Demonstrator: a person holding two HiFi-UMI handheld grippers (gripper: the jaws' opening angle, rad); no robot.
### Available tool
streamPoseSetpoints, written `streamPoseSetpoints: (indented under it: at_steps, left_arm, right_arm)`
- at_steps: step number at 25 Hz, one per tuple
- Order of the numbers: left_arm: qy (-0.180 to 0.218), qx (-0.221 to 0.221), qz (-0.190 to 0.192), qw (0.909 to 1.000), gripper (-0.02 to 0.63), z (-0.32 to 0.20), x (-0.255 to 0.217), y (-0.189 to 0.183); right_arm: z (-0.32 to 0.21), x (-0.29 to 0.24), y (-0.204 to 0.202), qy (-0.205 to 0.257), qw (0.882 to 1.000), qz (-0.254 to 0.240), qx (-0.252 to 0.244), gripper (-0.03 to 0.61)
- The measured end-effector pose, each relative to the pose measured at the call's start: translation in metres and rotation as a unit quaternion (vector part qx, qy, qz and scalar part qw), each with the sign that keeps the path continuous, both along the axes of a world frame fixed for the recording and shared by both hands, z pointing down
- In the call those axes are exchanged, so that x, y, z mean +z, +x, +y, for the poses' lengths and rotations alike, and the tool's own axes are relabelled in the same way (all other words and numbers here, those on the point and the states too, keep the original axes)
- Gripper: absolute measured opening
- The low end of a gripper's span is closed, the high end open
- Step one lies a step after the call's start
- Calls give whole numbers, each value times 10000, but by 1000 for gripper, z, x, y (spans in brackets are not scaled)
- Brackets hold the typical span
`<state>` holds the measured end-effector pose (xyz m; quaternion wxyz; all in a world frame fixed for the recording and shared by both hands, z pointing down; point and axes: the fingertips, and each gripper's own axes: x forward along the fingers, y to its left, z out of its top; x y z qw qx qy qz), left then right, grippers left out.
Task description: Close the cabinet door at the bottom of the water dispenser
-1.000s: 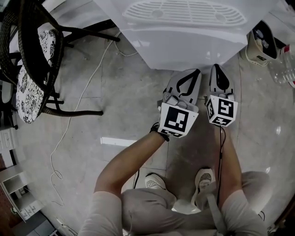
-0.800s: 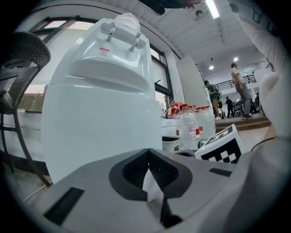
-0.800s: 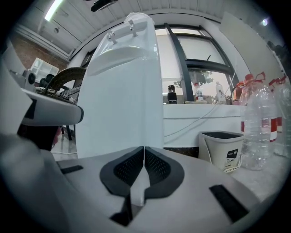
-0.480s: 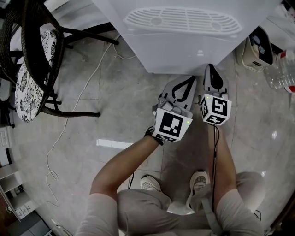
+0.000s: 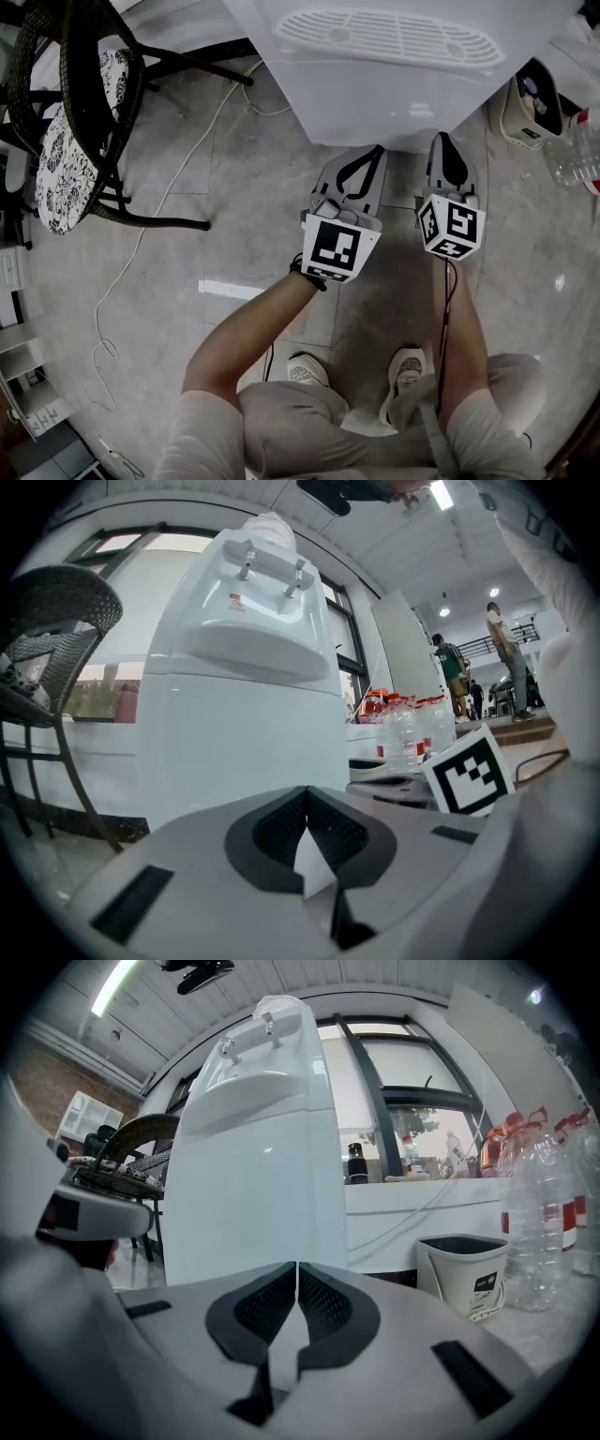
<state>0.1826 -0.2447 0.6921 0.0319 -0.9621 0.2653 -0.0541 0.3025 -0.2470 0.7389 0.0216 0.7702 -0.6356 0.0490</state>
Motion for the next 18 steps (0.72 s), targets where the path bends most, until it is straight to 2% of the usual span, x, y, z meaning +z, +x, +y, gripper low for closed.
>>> streamPoseSetpoints:
  at_steps: [4, 8, 11, 14, 16, 18]
  left_arm:
    - [-62, -152, 6, 9999, 8, -6, 1, -19]
    - [184, -17, -54, 9998, 8, 5, -21, -39]
    - [578, 23, -33, 9983, 8, 14, -62, -61]
    - [914, 23, -266, 9955, 8, 19, -110, -82]
    - [865, -151, -361, 9955, 8, 21, -147, -97]
    - [610, -466, -224, 9968, 8, 25, -192, -110]
  right_arm:
    - [13, -8, 3, 54, 10000, -25, -20, 20]
    - [31, -31, 6, 201, 9996, -164, 96, 20]
    - [44, -66, 4, 336, 9990, -231, 185, 20]
    - [66, -111, -3, 245, 9995, -105, 154, 20]
    - [84, -154, -5, 181, 9996, -165, 139, 20]
    - [102, -209, -3, 153, 9997, -124, 116, 20]
